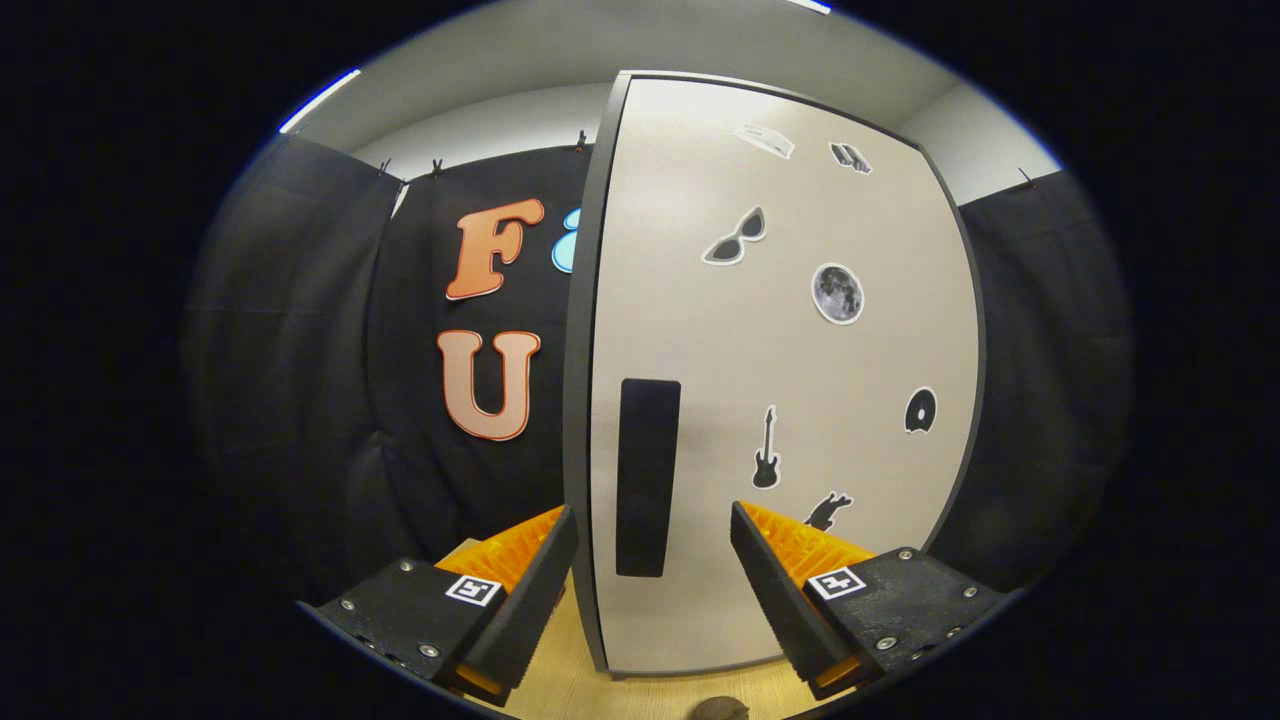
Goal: Open the shoe cabinet door, grab the shoes and put them into the shoe cabinet, then close the shoe cabinet door.
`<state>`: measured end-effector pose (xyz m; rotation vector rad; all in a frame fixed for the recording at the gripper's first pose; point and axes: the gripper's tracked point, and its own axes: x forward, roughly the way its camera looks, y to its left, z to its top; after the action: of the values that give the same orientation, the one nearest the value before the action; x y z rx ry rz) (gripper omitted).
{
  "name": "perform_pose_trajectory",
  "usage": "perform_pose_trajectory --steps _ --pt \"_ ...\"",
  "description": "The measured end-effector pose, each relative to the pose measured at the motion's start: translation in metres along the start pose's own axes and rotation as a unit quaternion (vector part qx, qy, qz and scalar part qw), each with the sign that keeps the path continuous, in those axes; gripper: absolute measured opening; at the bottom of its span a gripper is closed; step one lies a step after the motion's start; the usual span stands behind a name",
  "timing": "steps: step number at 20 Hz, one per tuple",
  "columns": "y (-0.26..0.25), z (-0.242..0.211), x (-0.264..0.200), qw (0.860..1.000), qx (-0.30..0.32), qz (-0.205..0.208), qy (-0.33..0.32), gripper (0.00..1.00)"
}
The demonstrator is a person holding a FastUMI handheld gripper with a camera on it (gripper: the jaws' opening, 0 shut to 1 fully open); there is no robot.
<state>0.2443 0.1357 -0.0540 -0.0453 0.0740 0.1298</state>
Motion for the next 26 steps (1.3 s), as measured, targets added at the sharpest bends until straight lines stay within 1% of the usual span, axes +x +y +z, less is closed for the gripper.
perform_pose_trajectory --steps 4,6,8,9,10,11,12,13,14,16,23,26 --pt "0.005 -0.003 0.016 1.000 0.017 0.003 0.005 0.93" --pt "0.005 -0.002 0.024 1.000 0.022 0.004 0.005 0.89" --pt "0.005 -0.002 0.030 1.000 0.021 0.002 0.006 0.81" --pt "0.005 -0.005 0.032 1.000 0.021 -0.001 0.012 0.74" --pt "0.003 -0.006 0.032 1.000 0.023 -0.005 0.013 0.70" --pt "0.004 -0.005 0.033 1.000 0.024 -0.006 0.012 0.61" --pt "0.003 -0.001 0.032 1.000 0.022 -0.008 0.004 0.57" --pt "0.005 -0.001 0.034 1.000 0.024 -0.005 0.003 0.49" --pt "0.007 -0.003 0.034 1.000 0.028 -0.001 0.007 0.46" --pt "0.006 -0.003 0.033 1.000 0.027 -0.001 0.010 0.38" --pt "0.004 -0.003 0.025 0.999 0.039 -0.007 0.025 0.30" --pt "0.001 -0.003 0.017 0.999 0.042 -0.009 0.024 0.29"
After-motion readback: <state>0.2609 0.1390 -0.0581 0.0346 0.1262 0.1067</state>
